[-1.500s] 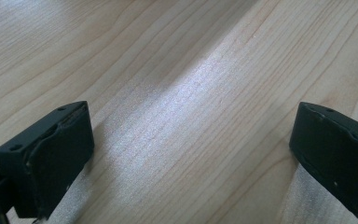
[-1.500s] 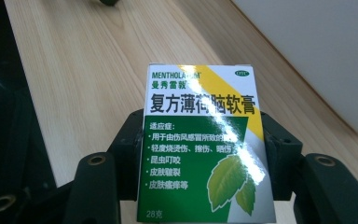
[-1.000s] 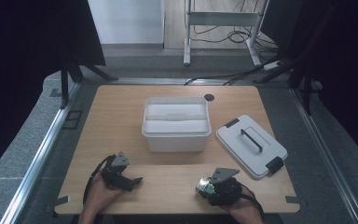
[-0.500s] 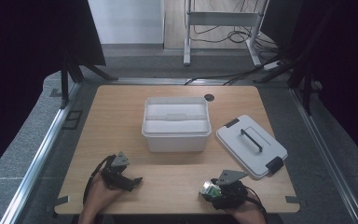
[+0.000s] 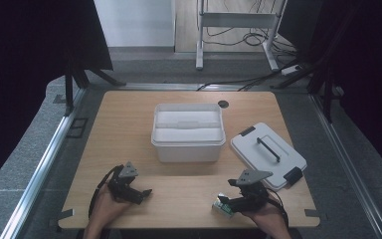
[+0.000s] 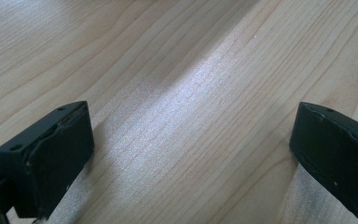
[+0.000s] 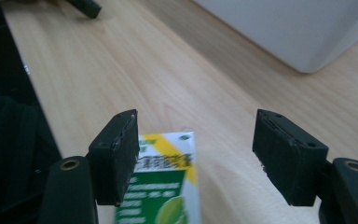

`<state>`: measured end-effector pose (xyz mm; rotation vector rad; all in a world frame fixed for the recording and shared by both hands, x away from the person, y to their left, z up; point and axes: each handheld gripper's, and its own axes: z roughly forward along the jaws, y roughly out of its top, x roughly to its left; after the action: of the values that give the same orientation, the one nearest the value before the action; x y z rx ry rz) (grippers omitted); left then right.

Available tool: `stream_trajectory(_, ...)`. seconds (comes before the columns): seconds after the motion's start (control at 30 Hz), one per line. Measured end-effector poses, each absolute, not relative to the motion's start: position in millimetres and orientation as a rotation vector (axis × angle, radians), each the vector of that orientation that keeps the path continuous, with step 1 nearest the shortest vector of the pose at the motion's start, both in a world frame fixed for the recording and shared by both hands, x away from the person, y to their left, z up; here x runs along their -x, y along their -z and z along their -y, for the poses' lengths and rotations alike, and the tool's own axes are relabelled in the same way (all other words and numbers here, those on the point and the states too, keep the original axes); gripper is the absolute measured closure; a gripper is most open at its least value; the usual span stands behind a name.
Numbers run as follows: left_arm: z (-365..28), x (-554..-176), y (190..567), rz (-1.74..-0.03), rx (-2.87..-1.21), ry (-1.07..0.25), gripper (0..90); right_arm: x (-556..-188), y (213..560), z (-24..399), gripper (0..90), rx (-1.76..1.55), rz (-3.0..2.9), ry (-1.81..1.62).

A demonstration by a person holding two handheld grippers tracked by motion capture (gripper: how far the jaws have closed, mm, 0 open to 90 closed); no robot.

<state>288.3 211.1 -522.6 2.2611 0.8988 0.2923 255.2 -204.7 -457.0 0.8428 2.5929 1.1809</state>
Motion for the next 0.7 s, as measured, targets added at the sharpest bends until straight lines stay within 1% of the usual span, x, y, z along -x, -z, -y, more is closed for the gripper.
stream_trajectory(0.17,-211.4,-288.7,522.5,-0.899,-2.258,-0.289,0.0,-268.6,454.9,208.0,29.3,-0.865,-2.560,-1.164)
stream_trajectory(0.3,-211.5,-292.3,521.0,-0.900,-2.241,-0.254,0.0,-281.1,454.6,209.8,25.1,-0.889,-2.533,-1.152)
stream_trajectory(0.4,-208.7,-296.6,514.9,-0.877,-2.244,-0.253,0.5,-290.6,452.9,209.8,20.6,-0.900,-2.511,-1.153)
stream_trajectory(0.53,-204.0,-304.1,499.8,-0.836,-2.257,-0.273,0.0,-304.8,450.4,208.3,12.5,-0.911,-2.478,-1.152)
stream_trajectory(0.6,-201.0,-310.0,489.8,-0.810,-2.257,-0.290,0.0,-313.1,450.2,207.2,12.1,-0.925,-2.458,-1.151)
stream_trajectory(0.7,-196.6,-319.7,477.6,-0.783,-2.244,-0.288,0.0,-327.4,452.6,204.2,4.6,-0.950,-2.445,-1.155)
